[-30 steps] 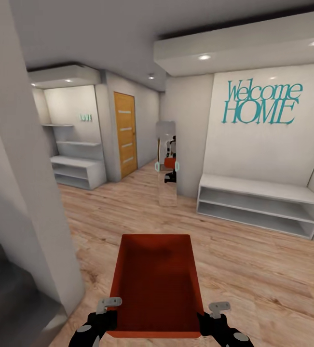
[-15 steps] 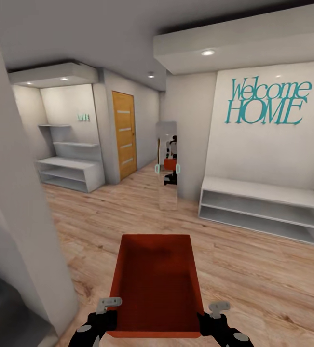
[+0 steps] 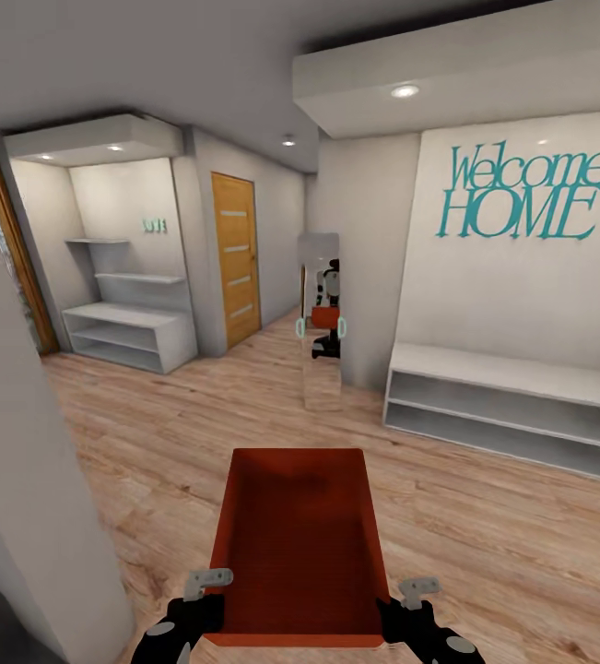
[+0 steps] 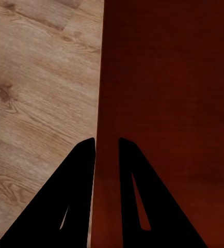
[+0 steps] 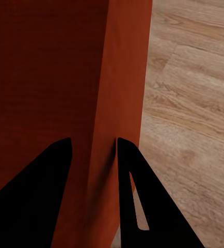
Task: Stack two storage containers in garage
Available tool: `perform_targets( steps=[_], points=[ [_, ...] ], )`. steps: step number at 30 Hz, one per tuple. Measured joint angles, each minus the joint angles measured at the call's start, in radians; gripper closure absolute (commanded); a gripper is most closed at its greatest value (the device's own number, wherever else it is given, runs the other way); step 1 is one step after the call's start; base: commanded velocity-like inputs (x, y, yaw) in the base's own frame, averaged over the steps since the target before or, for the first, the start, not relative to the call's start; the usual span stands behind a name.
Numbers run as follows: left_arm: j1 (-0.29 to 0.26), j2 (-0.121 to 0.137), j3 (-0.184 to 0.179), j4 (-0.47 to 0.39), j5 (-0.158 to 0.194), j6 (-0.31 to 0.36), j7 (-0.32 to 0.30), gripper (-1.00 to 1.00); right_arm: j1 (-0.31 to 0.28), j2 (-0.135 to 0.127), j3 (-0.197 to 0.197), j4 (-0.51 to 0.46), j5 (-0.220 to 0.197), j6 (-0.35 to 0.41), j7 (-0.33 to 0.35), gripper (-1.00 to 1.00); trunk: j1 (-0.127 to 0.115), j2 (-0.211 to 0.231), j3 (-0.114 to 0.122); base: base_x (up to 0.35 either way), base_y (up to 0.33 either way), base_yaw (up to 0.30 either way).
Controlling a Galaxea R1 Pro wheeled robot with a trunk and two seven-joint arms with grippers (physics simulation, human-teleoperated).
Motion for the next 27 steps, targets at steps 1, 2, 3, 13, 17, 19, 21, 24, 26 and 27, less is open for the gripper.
perform_targets(
  steps=[1,2,3,13,17,19,21,24,26,27],
  points=[
    [0.000,0.000,0.000,0.000,0.000,0.000,0.000,1.00,0.000,0.000,0.000,0.000,0.000,0.000,0.000,1.00,0.000,0.000,0.000,0.328,0.000,0.000],
    [0.000,0.000,0.000,-0.001,0.000,0.000,0.000,1.00,0.000,0.000,0.000,0.000,-0.001,0.000,0.000,1.00,0.000,0.000,0.000,0.329,0.000,0.000],
    [0.000,0.000,0.000,0.000,0.000,0.000,0.000,1.00,0.000,0.000,0.001,0.000,-0.001,0.000,0.000,1.00,0.000,0.000,0.000,0.329,0.000,0.000],
    [0.000,0.000,0.000,0.000,0.000,0.000,0.000,1.00,0.000,0.000,0.002,0.000,-0.001,0.000,-0.001,1.00,0.000,0.000,0.000,0.329,0.000,0.000],
    [0.000,0.000,0.000,0.000,0.000,0.000,0.000,1.00,0.000,0.000,0.002,0.000,-0.001,0.000,-0.001,1.00,0.000,0.000,0.000,0.329,0.000,0.000],
    [0.000,0.000,0.000,0.000,0.000,0.000,0.000,1.00,0.000,0.000,0.002,0.000,-0.002,0.000,-0.001,1.00,0.000,0.000,0.000,0.329,0.000,0.000],
    [0.000,0.000,0.000,-0.001,0.000,0.000,0.000,1.00,0.000,0.000,0.002,0.000,-0.002,-0.001,-0.001,1.00,0.000,0.000,0.000,0.329,0.000,0.000],
    [0.000,0.000,0.000,0.000,0.000,0.000,0.000,1.00,0.000,0.000,0.002,0.000,-0.001,0.000,-0.001,1.00,0.000,0.000,0.000,0.329,0.000,0.000],
    [0.000,0.000,0.000,0.000,0.000,0.000,0.000,1.00,0.000,0.000,0.001,0.000,-0.001,0.000,-0.001,1.00,0.000,0.000,0.000,0.329,0.000,0.000],
    [0.000,0.000,0.000,0.000,0.000,0.000,0.000,1.00,0.000,0.000,0.001,0.000,0.000,0.000,0.000,1.00,0.000,0.000,0.000,0.329,0.000,0.000]
  ],
)
